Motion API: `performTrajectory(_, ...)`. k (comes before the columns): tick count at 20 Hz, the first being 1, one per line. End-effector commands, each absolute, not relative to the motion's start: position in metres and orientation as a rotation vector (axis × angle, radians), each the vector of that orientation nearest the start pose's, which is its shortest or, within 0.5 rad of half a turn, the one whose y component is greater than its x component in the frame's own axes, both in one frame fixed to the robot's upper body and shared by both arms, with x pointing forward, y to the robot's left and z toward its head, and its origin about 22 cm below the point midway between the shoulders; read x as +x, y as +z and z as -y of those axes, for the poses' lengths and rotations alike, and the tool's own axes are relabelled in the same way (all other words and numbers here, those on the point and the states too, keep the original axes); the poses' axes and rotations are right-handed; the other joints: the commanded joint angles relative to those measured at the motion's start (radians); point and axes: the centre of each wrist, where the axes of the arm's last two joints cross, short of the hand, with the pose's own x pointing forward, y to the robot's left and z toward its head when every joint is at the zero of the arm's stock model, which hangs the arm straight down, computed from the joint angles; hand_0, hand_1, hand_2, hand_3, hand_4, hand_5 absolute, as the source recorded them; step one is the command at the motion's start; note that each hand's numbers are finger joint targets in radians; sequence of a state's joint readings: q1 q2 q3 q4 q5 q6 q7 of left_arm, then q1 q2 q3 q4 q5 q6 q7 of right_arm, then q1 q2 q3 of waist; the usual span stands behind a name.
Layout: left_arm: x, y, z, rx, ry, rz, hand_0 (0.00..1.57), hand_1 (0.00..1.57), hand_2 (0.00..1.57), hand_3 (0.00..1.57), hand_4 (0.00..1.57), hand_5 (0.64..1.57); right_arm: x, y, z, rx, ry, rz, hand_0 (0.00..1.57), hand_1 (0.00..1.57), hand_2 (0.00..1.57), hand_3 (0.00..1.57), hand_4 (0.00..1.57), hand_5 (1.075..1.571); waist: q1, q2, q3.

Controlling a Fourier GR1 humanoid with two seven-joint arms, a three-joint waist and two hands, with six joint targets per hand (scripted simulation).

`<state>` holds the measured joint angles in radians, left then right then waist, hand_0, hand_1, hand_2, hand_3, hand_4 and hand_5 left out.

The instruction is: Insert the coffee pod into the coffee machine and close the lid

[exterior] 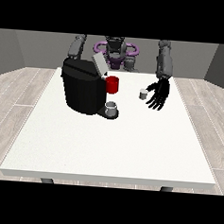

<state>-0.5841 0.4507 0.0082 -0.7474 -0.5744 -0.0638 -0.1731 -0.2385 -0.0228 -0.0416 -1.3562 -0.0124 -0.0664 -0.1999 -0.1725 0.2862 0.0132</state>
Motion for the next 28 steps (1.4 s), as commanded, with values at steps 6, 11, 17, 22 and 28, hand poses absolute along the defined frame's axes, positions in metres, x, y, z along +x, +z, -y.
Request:
performTrajectory(6, 0.376, 0.008, -0.287, 0.56, -0.983, 1.326, 1.26, 1.26, 1.25, 1.1, 0.07, 1.571, 0.303, -0.009, 0.214, -0.026, -0.017, 1.75, 0.0, 0.0, 0.0, 0.0, 0.33, 1.571, 0.0, 0.004, -0.013)
performTrajectory(11, 0.36, -0.023, -0.277, 0.564, -1.003, 1.257, 1.33, 1.33, 1.33, 1.18, 0.07, 1.571, 0.315, 0.008, 0.229, -0.051, -0.032, 1.71, 0.0, 0.0, 0.0, 0.0, 0.36, 1.571, 0.027, -0.056, -0.0136)
performTrajectory(17, 0.369, -0.012, -0.243, 0.57, -1.039, 1.309, 1.33, 1.33, 1.39, 1.31, 0.62, 1.571, 0.297, -0.037, 0.252, -0.077, -0.063, 1.674, 0.0, 0.0, 0.0, 0.0, 0.42, 1.571, 0.049, -0.088, -0.0127)
performTrajectory(22, 0.363, -0.018, -0.275, 0.53, -1.033, 1.392, 1.37, 1.37, 1.42, 1.37, 0.68, 1.571, 0.283, -0.046, 0.249, -0.057, -0.08, 1.638, 0.0, 0.0, 0.0, 0.0, 0.39, 1.571, 0.053, -0.129, -0.0132)
performTrajectory(28, 0.382, 0.002, -0.251, 0.434, -0.976, 1.415, 1.43, 1.43, 1.42, 1.3, 0.59, 1.571, 0.294, -0.047, 0.248, -0.07, -0.117, 1.628, 0.0, 0.0, 0.0, 0.0, 0.28, 1.571, 0.083, -0.16, -0.013)
